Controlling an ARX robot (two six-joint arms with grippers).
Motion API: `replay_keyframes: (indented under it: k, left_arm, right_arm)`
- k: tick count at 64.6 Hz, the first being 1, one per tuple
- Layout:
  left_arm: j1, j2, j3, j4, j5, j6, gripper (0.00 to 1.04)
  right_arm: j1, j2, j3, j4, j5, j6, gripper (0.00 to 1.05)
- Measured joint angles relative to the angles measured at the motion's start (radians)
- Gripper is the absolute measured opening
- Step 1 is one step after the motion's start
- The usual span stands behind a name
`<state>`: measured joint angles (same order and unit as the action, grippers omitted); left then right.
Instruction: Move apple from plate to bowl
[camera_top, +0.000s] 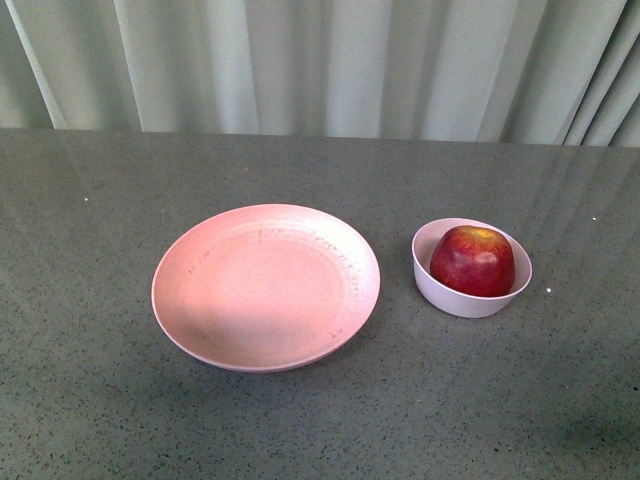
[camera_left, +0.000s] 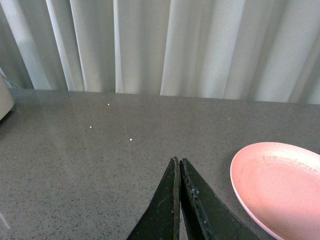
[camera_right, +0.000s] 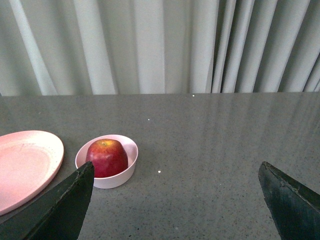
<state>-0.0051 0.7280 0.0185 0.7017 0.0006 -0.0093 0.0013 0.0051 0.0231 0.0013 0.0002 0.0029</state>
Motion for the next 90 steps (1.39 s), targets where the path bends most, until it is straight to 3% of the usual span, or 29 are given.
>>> replay_keyframes:
  k: [34,75,81,90]
  left_arm:
    - [0.001,-0.336,-0.004,-0.311,0.000,0.000,0.02]
    - [0.001,-0.549,-0.004,-0.522,-0.001,0.001,0.02]
    - [0.001,-0.664,-0.003,-0.671,-0.001,0.001,0.02]
    - [0.001,-0.711,-0.003,-0.700,-0.001,0.001,0.02]
  right_arm:
    - [0.000,0.000,0.000,0.000,0.000,0.000,0.96]
    - [0.000,0.000,0.000,0.000,0.000,0.000,0.96]
    - [0.000,0.000,0.000,0.000,0.000,0.000,0.96]
    - [0.000,0.000,0.000,0.000,0.000,0.000,0.96]
